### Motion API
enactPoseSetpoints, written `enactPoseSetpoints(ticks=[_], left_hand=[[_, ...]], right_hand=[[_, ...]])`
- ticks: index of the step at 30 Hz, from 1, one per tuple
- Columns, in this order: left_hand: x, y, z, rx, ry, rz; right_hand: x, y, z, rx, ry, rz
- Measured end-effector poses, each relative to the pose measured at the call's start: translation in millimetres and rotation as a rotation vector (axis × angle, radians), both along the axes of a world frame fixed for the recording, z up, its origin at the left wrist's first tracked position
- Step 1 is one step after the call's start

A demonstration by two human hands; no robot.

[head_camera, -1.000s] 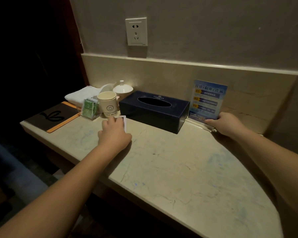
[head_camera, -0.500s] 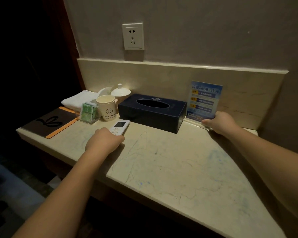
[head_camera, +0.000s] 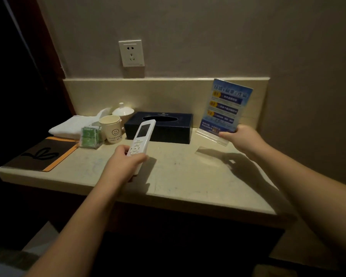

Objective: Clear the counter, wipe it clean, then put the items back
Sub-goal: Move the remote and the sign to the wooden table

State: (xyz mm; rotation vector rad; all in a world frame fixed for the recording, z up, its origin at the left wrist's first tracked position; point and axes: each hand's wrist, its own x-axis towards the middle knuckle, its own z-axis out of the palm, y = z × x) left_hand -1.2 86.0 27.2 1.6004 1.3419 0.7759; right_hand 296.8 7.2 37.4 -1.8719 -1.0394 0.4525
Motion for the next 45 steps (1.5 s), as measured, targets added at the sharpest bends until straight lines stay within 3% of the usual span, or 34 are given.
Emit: enactPoseSetpoints(ticks=[11, 17, 22, 30, 45], left_hand=[[-9, -92, 0, -0.101, -0.227, -0.260], [15, -145, -15, -0.148, -0.243, -0.396], [45, -191, -31, -0.189, -0.213, -0.495], [119, -297, -56, -0.065, -0.078, -0.665], [278, -604, -77, 0.115, 0.114, -1.112]], right_hand=[[-76, -156, -6, 0.055, 0.083, -0.115], [-93, -238, -25, 0.045, 0.138, -0.225], [-88, -301, -40, -0.036, 0.144, -0.373], [-55, -442, -65, -0.071, 0.170, -0.547], [23, -772, -108, -0.069, 0.185, -0.869]])
